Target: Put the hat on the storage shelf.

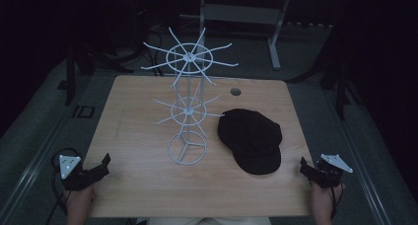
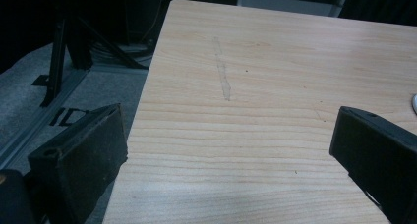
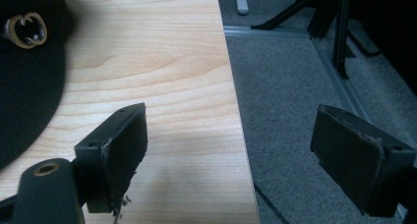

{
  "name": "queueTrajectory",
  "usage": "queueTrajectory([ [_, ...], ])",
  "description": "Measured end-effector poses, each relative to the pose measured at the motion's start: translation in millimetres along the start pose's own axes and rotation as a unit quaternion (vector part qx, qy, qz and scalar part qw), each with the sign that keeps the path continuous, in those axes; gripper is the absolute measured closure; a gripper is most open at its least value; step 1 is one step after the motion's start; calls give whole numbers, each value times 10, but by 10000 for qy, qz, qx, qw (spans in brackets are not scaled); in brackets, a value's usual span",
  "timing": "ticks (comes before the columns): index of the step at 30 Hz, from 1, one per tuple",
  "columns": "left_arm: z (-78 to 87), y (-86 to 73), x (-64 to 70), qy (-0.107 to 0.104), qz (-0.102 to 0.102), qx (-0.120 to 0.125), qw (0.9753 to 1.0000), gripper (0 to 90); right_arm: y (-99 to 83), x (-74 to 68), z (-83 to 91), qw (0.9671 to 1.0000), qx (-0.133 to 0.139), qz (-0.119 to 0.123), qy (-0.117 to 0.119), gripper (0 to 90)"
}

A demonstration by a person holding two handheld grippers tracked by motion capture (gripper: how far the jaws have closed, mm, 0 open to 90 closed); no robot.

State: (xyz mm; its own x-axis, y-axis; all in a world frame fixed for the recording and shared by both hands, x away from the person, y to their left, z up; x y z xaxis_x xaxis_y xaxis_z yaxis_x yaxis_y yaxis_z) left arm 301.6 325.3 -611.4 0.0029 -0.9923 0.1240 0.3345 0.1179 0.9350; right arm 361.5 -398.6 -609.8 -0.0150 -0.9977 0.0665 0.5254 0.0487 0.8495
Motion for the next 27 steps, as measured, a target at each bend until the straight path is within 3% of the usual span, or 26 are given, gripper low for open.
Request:
queueTrajectory([
  [10,1,0,-1,11,8,0,10000,15,45,31,-28,9998,9,-125,165,137],
  [16,1,-1,2,8,8,-1,10000,14,308,-26,100,9981,193,-179,555,137],
  [18,3,-1,3,-1,2,-3,10000,14,493,-116,178,9950,250,-193,951,136],
  [20,3,-1,2,-1,8,-2,10000,15,552,-153,197,9942,278,-147,1030,133],
  [21,3,-1,2,-4,6,-2,10000,14,662,-243,226,9929,293,-34,1151,125],
  [23,3,-1,2,-3,10,-2,10000,14,764,-316,237,9936,325,56,1082,113],
  [27,4,-1,2,-7,12,-1,10000,14,954,-464,241,9922,417,147,1168,104],
])
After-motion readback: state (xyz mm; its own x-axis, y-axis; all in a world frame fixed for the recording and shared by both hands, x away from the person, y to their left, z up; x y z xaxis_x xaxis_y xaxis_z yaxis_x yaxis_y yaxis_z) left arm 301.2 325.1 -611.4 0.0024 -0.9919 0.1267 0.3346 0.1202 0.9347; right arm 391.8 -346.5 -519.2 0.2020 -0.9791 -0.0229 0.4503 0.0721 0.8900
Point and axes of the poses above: each handheld gripper's, and its own axes: z roughly backward along the jaws, y roughly out of its top, x roughly to its right, the point moved 7 cm from there along -z, roughly forward along the jaws
